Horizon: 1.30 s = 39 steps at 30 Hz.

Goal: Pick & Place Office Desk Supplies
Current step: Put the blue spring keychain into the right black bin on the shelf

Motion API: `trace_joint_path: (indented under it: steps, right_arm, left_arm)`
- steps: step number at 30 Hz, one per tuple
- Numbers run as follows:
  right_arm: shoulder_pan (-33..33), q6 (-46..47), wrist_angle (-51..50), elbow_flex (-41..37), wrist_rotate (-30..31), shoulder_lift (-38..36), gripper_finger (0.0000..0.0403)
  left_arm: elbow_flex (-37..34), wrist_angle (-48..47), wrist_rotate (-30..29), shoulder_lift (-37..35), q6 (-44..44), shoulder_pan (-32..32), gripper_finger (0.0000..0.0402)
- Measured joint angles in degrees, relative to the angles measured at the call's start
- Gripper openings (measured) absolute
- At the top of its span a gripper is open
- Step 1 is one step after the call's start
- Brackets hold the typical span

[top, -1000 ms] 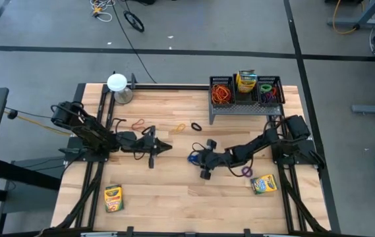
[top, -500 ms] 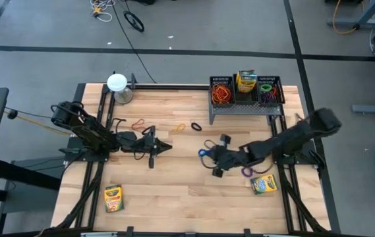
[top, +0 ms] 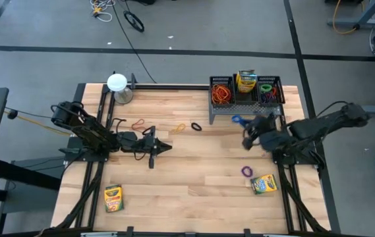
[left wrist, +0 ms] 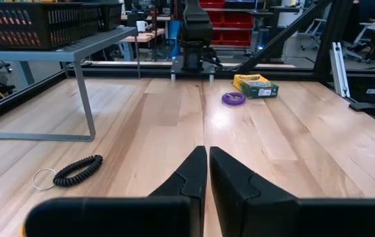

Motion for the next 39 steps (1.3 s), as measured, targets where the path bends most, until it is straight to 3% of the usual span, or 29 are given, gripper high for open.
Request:
trace_joint_path:
  steps: [5,13,21,25,39]
  right_arm:
    - [-5.0,0.05,-9.36,2.64,2.02,-4.92,0.0058]
    - [-18.23,3.49,-27.02,11.79,4.27,-2.91,0.0058]
    - [-40.26,-3.85,-28.98,12.04,3.42,1.42,0.0058]
    - [-47.67,-6.16,-28.32,12.04,3.37,4.18,0.0062]
    - [-54.86,-6.61,-25.42,12.0,2.52,16.38,0.0133]
  left_arm:
    - [0.0,0.04,0.0,0.0,-0.01,0.02,0.0023]
    - [0.0,0.07,0.0,0.0,-0.02,0.01,0.0023]
    - [0.0,0.03,0.02,0.0,-0.01,0.0,0.0023]
    - [0.0,0.04,0.0,0.0,-0.02,0.0,0.0023]
    - [0.0,-0.02,0.02,0.0,-0.02,-0.04,0.0023]
